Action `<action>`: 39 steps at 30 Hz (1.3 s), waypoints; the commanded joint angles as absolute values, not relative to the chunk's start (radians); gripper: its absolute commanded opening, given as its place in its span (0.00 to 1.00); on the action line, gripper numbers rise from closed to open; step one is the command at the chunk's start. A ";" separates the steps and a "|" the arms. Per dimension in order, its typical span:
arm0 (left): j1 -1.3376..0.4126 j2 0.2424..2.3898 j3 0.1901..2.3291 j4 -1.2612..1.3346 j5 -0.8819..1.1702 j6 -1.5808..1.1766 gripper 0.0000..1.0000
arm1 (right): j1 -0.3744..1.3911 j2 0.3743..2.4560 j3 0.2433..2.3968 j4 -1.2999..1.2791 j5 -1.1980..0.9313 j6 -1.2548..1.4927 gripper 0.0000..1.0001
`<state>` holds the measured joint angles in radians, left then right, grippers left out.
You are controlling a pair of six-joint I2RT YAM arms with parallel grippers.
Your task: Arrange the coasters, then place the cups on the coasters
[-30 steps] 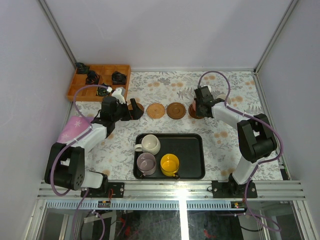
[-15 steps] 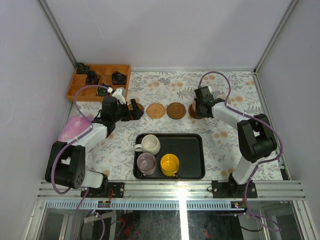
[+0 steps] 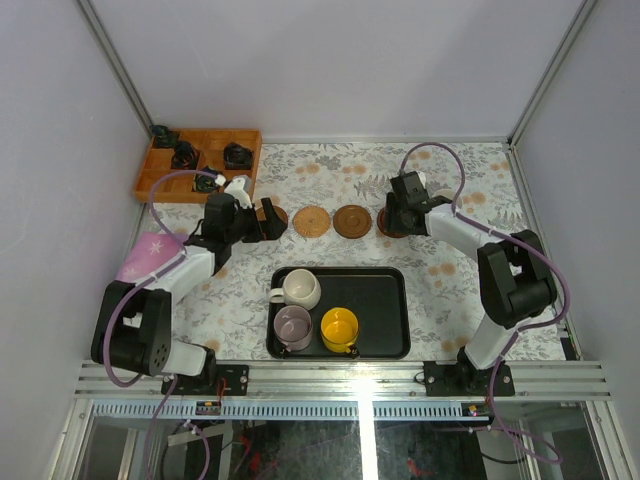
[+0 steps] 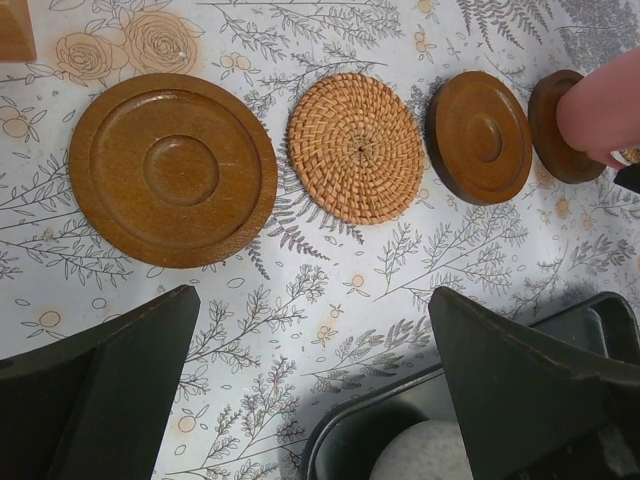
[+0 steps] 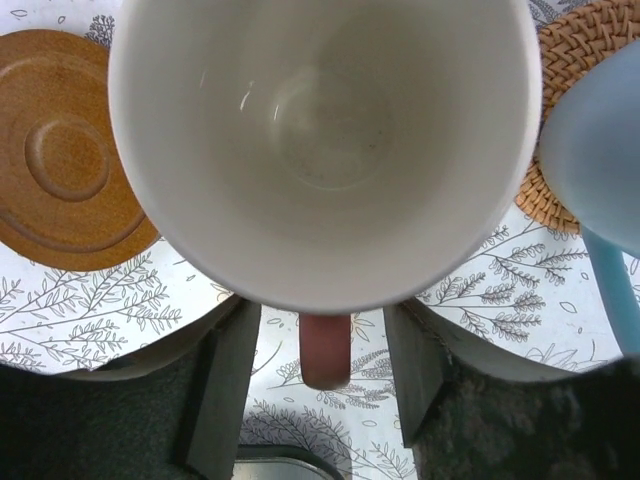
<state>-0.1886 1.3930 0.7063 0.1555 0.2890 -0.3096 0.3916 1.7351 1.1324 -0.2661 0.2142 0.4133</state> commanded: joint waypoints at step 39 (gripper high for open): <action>-0.298 1.556 0.798 0.418 0.259 -0.294 1.00 | 0.477 1.293 1.032 -0.239 0.388 0.303 0.63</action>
